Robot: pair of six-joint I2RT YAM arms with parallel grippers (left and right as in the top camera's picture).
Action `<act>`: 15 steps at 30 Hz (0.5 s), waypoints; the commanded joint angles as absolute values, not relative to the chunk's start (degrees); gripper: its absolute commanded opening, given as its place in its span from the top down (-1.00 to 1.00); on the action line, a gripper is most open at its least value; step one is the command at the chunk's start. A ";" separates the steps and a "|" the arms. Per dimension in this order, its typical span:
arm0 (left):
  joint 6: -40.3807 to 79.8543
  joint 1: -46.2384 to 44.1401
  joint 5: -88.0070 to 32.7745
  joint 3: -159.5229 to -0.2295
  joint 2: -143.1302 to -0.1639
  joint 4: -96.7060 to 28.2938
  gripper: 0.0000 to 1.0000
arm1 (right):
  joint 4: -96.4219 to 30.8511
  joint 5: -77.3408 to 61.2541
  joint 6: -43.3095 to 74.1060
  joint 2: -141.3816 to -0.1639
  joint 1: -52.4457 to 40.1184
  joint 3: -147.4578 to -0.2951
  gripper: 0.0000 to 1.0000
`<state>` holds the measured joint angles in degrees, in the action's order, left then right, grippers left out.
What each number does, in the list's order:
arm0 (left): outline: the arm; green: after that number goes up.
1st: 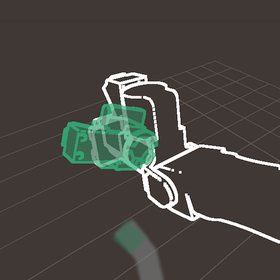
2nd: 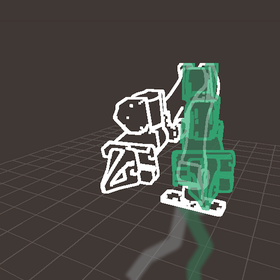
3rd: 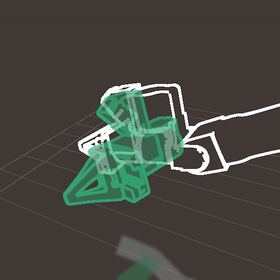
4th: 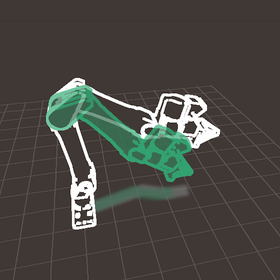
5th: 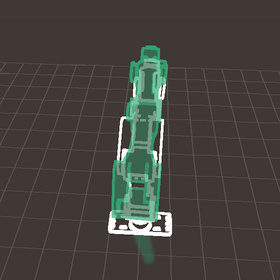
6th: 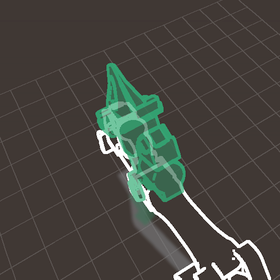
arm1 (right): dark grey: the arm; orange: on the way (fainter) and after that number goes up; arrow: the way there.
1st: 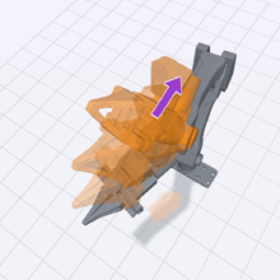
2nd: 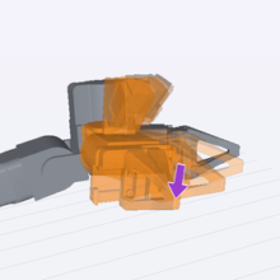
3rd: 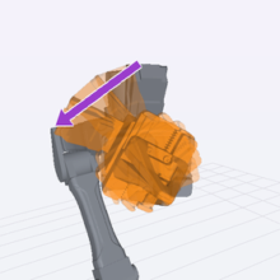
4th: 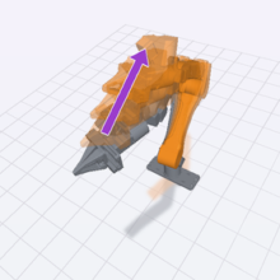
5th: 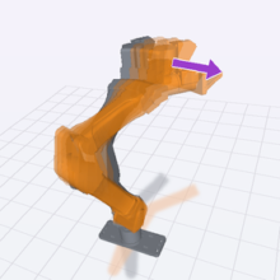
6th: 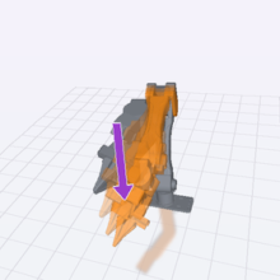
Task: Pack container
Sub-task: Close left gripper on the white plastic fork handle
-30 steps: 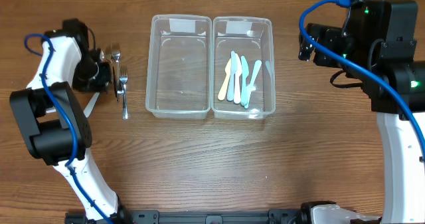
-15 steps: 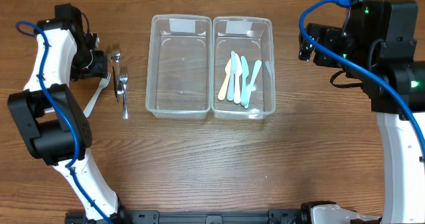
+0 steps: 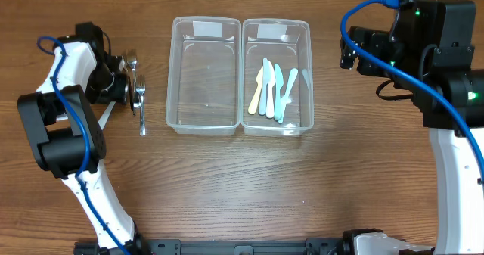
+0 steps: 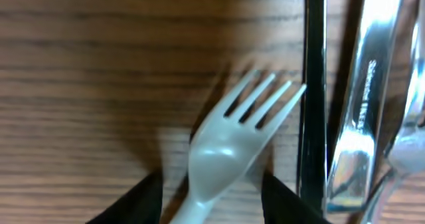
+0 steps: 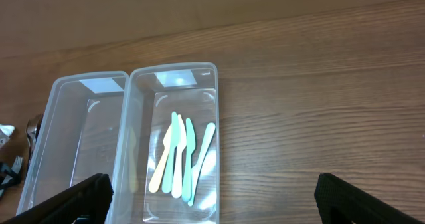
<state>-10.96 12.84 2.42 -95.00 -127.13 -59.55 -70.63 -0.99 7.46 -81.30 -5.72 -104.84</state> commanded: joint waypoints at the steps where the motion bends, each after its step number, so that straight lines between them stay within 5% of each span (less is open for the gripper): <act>1: -13.34 12.73 3.03 -94.21 -130.02 -59.22 0.07 | -70.43 -0.05 7.25 -81.28 -5.50 -105.08 -1.00; 5: -13.28 12.73 2.94 -94.21 -131.70 -59.42 0.16 | -70.43 -0.05 7.25 -81.28 -5.50 -105.08 -1.00; 9: -12.62 12.73 2.94 -94.21 -132.29 -60.47 0.72 | -70.43 -0.05 7.25 -81.28 -5.50 -105.08 -1.00; 15: -11.09 12.73 2.96 -94.32 -132.22 -61.30 0.91 | -70.43 -0.05 7.25 -81.28 -5.50 -105.08 -1.00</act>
<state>-12.23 12.73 2.13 -95.66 -127.61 -61.65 -70.61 -1.02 7.44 -81.30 -5.72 -104.84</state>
